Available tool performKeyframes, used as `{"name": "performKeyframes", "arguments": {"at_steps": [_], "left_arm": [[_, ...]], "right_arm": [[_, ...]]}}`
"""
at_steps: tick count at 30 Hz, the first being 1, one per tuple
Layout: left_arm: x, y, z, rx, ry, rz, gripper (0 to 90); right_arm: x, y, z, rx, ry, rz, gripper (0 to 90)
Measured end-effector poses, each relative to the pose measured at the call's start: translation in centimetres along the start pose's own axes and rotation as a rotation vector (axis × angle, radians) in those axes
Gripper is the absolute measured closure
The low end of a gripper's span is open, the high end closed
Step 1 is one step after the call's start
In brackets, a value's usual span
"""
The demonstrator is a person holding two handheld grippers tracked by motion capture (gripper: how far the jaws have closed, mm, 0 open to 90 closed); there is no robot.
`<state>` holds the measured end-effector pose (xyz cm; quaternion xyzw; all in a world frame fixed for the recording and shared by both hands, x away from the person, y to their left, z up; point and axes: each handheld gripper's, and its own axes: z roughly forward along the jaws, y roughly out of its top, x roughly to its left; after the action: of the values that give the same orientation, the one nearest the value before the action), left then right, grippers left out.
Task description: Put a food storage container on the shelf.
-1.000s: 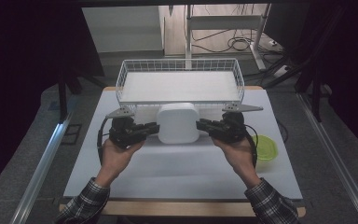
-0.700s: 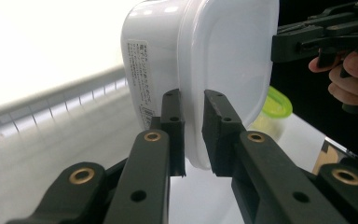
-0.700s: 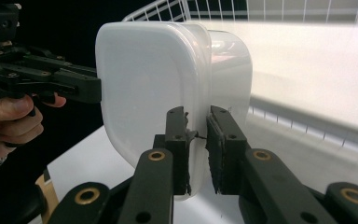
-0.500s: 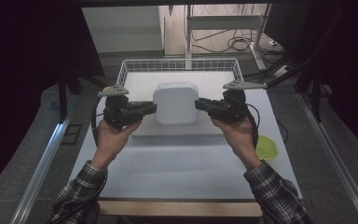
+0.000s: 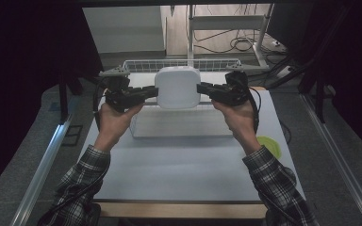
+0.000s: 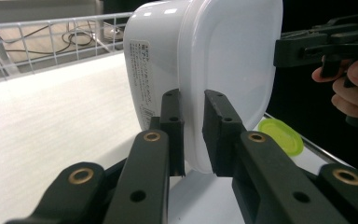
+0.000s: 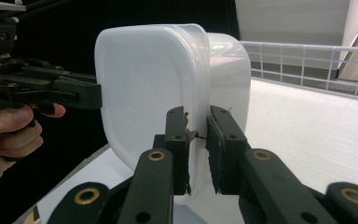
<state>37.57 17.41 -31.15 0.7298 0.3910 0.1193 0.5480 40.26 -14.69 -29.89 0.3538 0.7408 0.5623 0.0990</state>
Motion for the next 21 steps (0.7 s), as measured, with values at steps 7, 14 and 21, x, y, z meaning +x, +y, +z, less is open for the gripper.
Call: {"name": "performKeyframes", "arguments": {"at_steps": [7,14,21], "left_arm": [[0.8,0.6,1.1,-0.004,0.0,-0.015,78.8],[1.6,0.7,1.8,-0.011,-0.004,-0.021,77.8],[1.9,0.7,2.4,-0.011,-0.007,-0.015,71.6]], "right_arm": [[-1.2,0.5,0.8,-0.004,-0.009,0.026,78.6],[-2.1,0.7,1.6,0.003,-0.014,0.047,78.0],[-2.6,0.8,2.4,0.007,-0.027,0.057,73.0]]}}
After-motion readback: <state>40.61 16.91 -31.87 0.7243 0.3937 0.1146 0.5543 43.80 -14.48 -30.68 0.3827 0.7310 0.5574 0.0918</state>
